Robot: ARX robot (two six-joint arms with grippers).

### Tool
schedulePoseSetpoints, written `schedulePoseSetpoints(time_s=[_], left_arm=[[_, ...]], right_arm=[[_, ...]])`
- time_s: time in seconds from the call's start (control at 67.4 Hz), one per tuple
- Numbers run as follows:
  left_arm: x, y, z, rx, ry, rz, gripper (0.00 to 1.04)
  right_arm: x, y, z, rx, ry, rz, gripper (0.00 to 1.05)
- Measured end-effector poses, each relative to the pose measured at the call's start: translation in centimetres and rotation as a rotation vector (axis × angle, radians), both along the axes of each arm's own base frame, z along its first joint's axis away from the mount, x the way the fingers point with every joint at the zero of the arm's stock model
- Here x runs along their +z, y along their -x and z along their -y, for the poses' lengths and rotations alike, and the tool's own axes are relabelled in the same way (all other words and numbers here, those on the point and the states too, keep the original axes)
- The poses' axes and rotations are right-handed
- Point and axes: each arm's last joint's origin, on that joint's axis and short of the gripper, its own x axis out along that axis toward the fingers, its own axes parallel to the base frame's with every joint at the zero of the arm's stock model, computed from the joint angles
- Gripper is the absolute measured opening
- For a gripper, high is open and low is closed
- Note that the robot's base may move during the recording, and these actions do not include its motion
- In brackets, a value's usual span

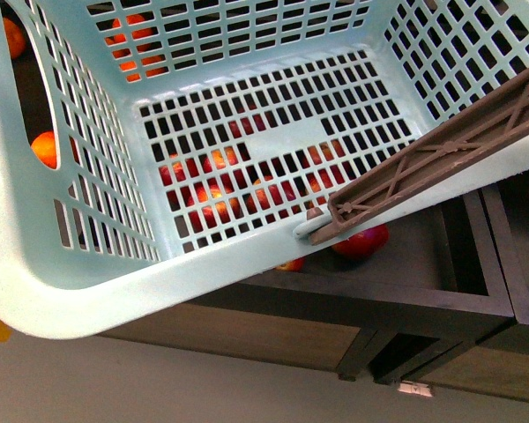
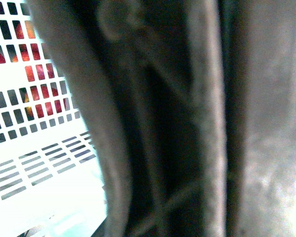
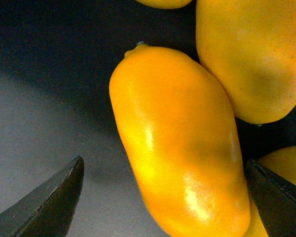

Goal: Pick mango and avocado into basket

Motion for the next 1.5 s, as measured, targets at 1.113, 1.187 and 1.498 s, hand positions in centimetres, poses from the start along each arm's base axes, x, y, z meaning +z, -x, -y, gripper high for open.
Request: schedulePoseSetpoints(time_s=[1.113, 1.187, 1.498], left_arm=[[0.0, 0.0, 0.0, 0.0, 0.001, -0.001, 0.13], [0.0, 0.0, 0.0, 0.0, 0.001, -0.001, 0.13], [0.0, 0.0, 0.0, 0.0, 0.001, -0.001, 0.13]], right_arm=[[6.7, 3.5, 0.6, -0.099, -0.318, 0.199, 0.59], [9.7, 4.8, 0.2, -0.086, -0.36, 0.272, 0.59], [23.9, 14.8, -6.8, 0.064, -0.576, 0.519, 0.59]])
